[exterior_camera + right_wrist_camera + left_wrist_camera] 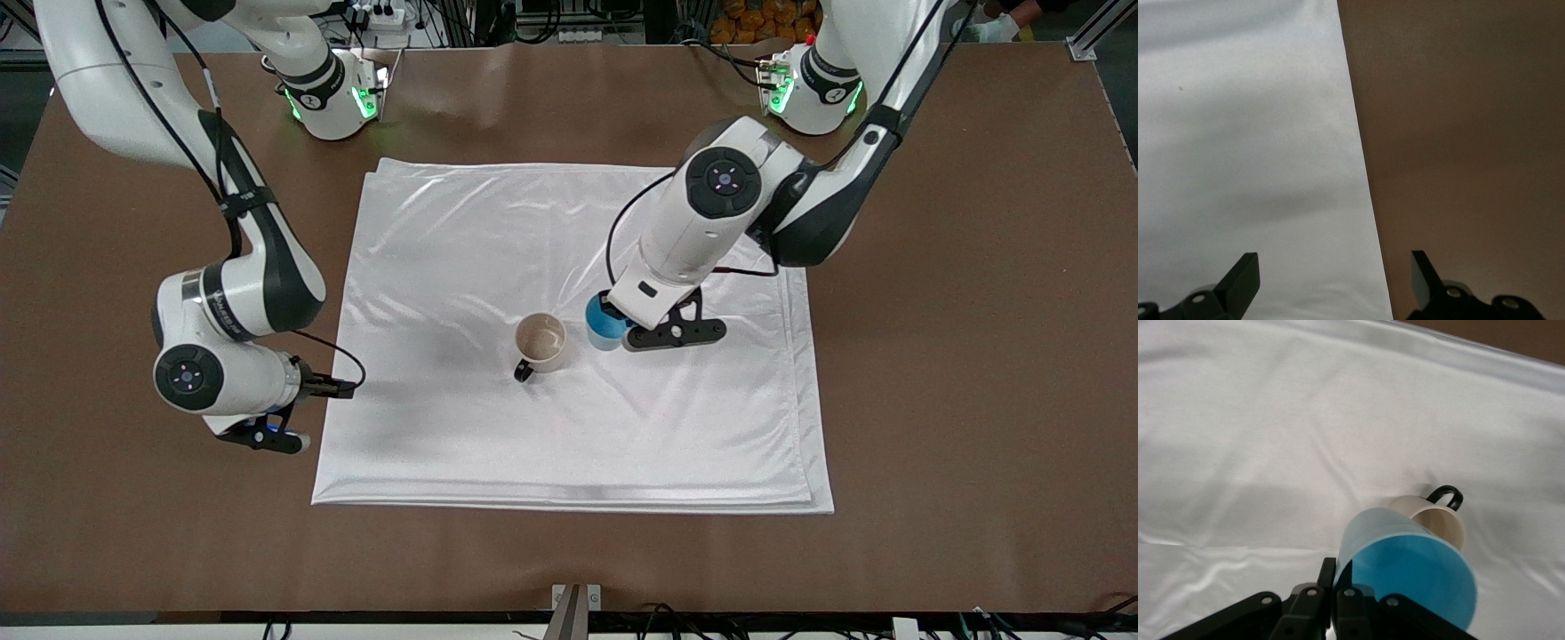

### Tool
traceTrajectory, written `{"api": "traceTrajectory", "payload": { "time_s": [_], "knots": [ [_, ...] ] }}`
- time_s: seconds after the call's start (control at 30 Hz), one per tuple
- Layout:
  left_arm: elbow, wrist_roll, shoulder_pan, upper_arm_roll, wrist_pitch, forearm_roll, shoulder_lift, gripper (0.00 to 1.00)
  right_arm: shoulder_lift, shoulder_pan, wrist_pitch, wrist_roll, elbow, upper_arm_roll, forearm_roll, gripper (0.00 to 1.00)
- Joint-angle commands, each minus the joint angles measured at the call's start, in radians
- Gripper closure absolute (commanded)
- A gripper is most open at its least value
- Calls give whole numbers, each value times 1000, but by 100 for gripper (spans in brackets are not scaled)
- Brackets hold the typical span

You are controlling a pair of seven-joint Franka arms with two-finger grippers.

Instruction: Place blue cup into white mug on cloth

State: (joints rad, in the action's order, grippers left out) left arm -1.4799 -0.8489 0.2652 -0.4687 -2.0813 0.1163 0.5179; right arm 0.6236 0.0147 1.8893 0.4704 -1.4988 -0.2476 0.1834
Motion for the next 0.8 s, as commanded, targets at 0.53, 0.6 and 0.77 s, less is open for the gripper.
{"api": "traceTrajectory", "payload": {
  "time_s": [0.53, 0.6, 0.77],
  "knots": [
    [66, -119, 339, 249, -148, 3, 145, 100, -432, 7, 140, -36, -540, -18, 30, 0],
    [69, -119, 348, 255, -158, 3, 157, 100, -450, 7, 131, -36, -560, -19, 28, 0],
    [75, -121, 348, 255, -198, 3, 175, 100, -489, 4, 48, -38, -552, -24, 25, 0]
  ]
}}
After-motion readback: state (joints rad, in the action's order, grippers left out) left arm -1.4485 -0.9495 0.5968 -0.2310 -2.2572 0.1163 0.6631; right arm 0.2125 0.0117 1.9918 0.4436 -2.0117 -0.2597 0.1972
